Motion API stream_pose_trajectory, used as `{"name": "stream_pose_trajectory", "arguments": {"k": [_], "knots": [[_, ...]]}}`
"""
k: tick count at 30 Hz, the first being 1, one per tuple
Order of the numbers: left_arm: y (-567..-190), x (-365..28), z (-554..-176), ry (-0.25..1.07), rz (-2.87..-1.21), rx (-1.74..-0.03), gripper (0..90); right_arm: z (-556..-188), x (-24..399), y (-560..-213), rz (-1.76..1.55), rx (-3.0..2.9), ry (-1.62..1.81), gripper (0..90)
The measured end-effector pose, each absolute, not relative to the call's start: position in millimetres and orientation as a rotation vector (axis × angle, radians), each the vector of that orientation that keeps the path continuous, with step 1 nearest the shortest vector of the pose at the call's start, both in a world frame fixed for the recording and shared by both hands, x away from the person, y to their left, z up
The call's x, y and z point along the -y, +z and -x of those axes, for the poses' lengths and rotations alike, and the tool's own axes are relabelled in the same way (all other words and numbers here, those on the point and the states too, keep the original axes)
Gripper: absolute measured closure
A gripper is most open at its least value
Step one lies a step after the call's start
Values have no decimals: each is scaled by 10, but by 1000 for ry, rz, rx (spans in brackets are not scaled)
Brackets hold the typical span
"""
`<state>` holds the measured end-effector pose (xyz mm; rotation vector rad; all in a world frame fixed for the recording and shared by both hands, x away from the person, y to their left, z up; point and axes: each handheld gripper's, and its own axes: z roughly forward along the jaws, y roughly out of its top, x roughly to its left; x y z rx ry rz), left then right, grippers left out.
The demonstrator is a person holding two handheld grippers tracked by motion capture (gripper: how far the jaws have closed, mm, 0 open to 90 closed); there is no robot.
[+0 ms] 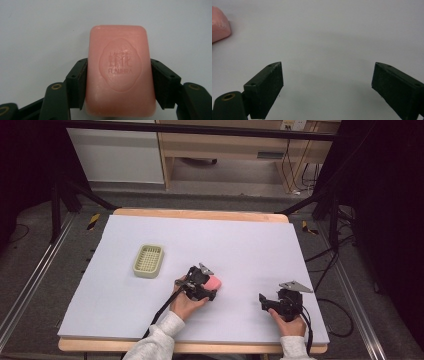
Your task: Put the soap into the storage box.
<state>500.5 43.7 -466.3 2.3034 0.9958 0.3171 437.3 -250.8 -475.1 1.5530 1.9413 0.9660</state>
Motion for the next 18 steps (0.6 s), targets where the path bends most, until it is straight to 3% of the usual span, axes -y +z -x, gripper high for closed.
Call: {"name": "stream_pose_trajectory", "arguments": {"k": [18], "knots": [[-4509,-599,-4958,317,-2285,-993,372,-4374,2508,-4752,-1553,-1941,964,105]]}}
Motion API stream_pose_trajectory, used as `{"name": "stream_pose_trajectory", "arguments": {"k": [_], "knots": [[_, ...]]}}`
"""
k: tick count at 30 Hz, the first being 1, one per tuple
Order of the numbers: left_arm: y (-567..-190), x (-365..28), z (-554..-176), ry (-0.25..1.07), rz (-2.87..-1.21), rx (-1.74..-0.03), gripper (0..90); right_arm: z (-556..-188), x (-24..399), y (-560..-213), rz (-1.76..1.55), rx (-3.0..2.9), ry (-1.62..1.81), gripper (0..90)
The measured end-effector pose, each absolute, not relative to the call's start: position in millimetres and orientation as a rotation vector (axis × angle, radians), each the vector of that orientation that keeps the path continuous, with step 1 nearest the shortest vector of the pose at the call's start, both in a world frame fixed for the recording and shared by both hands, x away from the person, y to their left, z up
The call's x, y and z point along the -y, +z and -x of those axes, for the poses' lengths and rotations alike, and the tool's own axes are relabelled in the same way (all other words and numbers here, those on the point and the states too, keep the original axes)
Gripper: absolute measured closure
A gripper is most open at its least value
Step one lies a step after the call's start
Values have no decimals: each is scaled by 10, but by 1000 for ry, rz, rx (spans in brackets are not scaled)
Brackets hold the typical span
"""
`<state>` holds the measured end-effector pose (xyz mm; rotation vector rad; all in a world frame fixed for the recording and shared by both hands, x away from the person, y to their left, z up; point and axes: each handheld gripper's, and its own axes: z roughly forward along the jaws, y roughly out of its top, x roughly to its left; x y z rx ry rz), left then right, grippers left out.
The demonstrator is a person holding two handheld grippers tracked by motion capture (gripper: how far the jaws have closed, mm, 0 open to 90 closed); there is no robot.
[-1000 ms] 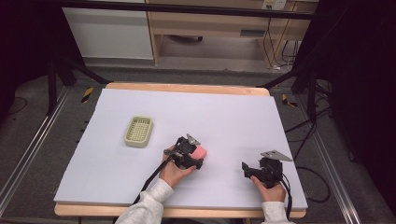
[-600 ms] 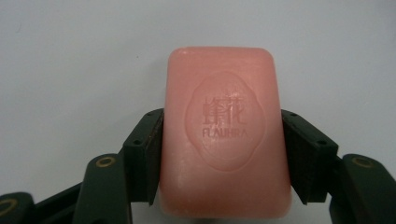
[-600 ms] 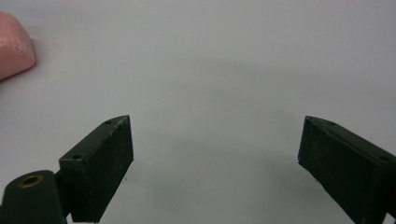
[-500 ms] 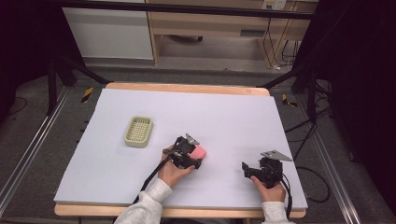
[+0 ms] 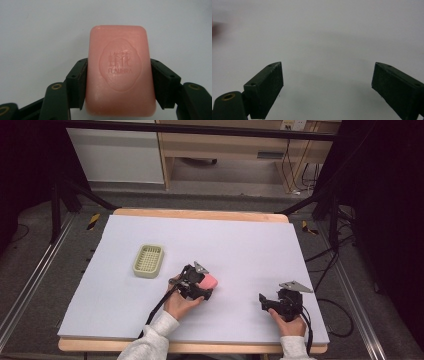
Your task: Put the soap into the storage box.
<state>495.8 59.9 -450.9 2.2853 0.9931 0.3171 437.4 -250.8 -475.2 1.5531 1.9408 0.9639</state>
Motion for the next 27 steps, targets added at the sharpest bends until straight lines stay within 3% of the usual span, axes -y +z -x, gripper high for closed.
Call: {"name": "stream_pose_trajectory", "arguments": {"k": [27], "knots": [[-4326,-949,-4949,329,-2215,-1047,372,-4374,2507,-4753,-1555,-1941,959,105]]}}
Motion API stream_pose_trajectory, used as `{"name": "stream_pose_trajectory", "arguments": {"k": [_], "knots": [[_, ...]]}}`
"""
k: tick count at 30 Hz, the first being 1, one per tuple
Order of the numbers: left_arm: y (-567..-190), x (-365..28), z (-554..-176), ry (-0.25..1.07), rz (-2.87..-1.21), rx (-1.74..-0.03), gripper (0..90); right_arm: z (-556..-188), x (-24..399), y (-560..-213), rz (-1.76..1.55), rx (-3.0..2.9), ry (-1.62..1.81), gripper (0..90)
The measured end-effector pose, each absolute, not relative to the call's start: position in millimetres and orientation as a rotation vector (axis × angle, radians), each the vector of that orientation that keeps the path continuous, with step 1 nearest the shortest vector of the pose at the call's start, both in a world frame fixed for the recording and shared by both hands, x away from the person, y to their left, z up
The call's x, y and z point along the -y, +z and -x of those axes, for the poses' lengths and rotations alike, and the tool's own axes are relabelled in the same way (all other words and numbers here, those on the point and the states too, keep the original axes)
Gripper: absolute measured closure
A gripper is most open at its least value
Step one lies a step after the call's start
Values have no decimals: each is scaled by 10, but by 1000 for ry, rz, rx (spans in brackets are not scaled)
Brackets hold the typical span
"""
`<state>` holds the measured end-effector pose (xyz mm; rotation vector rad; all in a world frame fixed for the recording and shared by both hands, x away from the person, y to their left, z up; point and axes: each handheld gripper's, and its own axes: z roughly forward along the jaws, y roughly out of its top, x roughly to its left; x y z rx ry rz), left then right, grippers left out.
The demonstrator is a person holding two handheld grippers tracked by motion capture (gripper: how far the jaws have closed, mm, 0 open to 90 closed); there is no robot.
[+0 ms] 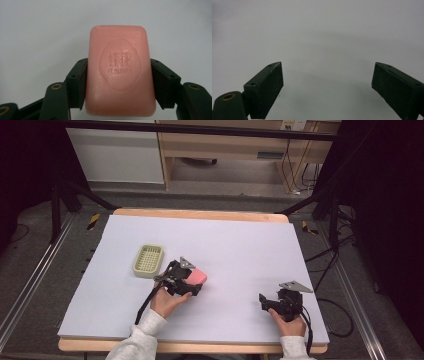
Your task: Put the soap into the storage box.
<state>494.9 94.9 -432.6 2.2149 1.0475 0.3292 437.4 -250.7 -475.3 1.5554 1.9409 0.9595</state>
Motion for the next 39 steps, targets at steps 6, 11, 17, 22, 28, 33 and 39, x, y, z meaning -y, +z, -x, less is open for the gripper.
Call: {"name": "stream_pose_trajectory", "arguments": {"k": [6,11,17,22,28,33,39], "knots": [[-4288,-1013,-4953,338,-2207,-1056,372,-4375,2503,-4754,-1559,-1939,962,105],[-4243,-1092,-4957,347,-2202,-1063,372,-4376,2507,-4755,-1558,-1940,959,105],[-4201,-1181,-4958,357,-2187,-1073,372,-4375,2508,-4753,-1560,-1937,960,105],[-4172,-1265,-4957,366,-2177,-1086,372,-4376,2508,-4754,-1558,-1938,961,105],[-4152,-1340,-4963,372,-2160,-1105,372,-4376,2504,-4755,-1560,-1938,959,105],[-4117,-1409,-4983,381,-2152,-1117,372,-4377,2504,-4756,-1560,-1939,959,105],[-4082,-1484,-5003,395,-2143,-1132,372,-4376,2504,-4754,-1560,-1938,959,106]]}}
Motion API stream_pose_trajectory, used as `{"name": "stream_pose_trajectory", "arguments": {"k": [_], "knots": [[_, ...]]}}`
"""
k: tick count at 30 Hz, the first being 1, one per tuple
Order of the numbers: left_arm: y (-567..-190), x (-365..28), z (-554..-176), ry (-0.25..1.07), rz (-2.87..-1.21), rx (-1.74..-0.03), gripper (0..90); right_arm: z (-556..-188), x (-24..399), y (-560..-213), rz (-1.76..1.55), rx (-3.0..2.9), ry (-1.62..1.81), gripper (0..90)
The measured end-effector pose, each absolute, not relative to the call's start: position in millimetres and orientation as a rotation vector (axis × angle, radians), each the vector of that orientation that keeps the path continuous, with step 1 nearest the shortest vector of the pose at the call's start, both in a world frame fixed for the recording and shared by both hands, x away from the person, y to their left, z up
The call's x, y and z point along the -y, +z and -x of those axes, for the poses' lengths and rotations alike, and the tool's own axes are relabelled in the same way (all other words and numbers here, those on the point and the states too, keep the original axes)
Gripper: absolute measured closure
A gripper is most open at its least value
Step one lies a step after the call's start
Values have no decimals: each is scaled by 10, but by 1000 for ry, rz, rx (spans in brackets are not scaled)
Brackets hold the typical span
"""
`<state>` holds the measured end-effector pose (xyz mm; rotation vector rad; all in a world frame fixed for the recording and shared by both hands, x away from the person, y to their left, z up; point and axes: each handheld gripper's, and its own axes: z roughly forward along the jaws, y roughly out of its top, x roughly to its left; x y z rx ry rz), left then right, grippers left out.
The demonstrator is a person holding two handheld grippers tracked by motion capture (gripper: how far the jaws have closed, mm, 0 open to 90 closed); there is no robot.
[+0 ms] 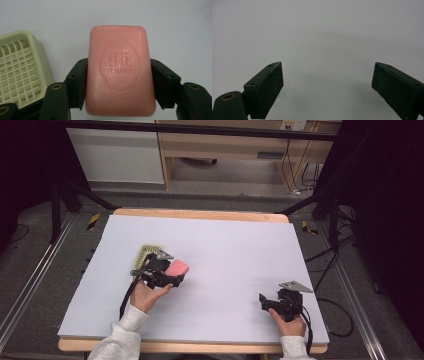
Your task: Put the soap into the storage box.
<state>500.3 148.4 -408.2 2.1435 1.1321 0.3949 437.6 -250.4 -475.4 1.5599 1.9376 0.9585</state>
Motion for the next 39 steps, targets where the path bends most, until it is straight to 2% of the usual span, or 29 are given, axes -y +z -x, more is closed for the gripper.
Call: {"name": "stream_pose_trajectory", "arguments": {"k": [39], "knots": [[-4026,-1946,-5249,446,-2068,-1268,372,-4381,2501,-4758,-1555,-1940,954,105]]}}
